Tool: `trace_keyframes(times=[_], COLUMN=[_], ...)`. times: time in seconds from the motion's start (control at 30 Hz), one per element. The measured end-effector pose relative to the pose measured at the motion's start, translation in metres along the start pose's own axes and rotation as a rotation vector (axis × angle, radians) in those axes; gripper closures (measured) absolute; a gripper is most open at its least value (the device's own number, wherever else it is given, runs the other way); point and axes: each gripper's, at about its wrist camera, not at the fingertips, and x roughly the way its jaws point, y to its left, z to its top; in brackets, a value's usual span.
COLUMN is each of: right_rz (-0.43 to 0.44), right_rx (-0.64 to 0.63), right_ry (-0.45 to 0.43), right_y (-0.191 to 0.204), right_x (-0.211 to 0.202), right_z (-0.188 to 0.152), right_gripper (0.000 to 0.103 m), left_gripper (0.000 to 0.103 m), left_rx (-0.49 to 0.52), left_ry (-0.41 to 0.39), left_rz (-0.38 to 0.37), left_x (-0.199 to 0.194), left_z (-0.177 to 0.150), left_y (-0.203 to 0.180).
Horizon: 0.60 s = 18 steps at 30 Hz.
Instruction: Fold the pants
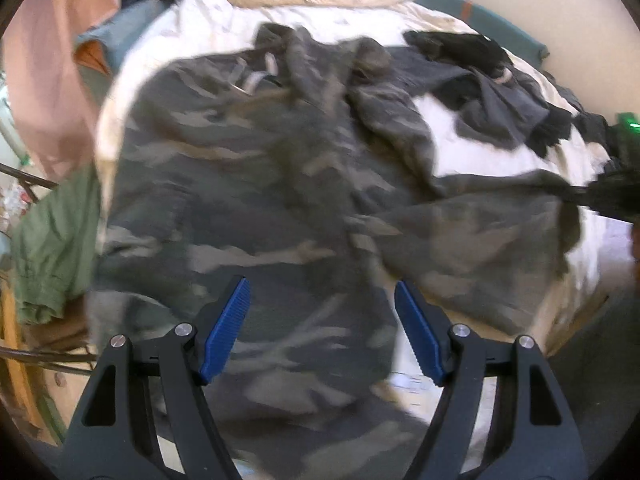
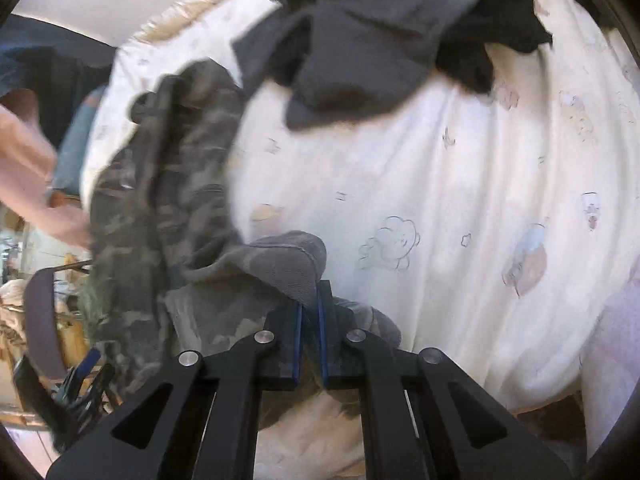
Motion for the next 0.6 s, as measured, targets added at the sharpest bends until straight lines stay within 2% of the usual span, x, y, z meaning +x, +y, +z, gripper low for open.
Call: trace_keyframes(times=[0.13,0.23,0.37,0.43,0.47,0.5,0.53,0.57,0.6], right_rz=[0.028,0.039,0.051,0.047,0.039,0.033,0.029,0.028,0.026], right_rx=[0.007,-0.003,0.015,-0.005,-0.026,-0.042,-0.065,-0.088,-0.113], right_ry=[0.002,0.001,0.022,0.026,0.031,0.037,0.045,0.05,0.051], right_y=[0.0,-0.004,-0.011,-0.008,-0.004,-0.002,0.002,0.006,0.01], right_x=[0.013,0.009,0.006,0.001,-0.003,-0.005,-0.008,-0.012,-0.017], right_z=[0.004,0.008,0.008,0.005,0.001,-0.002,-0.005,-0.01,-0.017], right_gripper=[0.097,0.097,0.097,0.097,0.097,0.097,0.097,0.097,0.097], left_gripper=[0.031,0.031,0.033,0.035,0.04,0.042,0.054,0.08,0.094], left_rx=[-0.011,-0.05,-0.066,-0.094,-0.101,-0.101,-0.106,-0.117,-0.127], left_ry=[0.103,0.234,0.29,0.287,0.267,0.226,0.213,0.207,0.218], left_rz=[-0.13,-0.248,-0.335,-0.405,-0.419,-0.402,-0.381,-0.368,-0.378], left_x=[0.017,0.044,0.075,0.08,0.081,0.081,0.082,0.084,0.087], left_z=[-0.012,-0.027,-0.032,-0.029,-0.025,-0.019,-0.016,-0.013,-0.01], left_y=[-0.036,-0.073,-0.121,-0.134,-0.137,-0.139,-0.138,-0.135,-0.13])
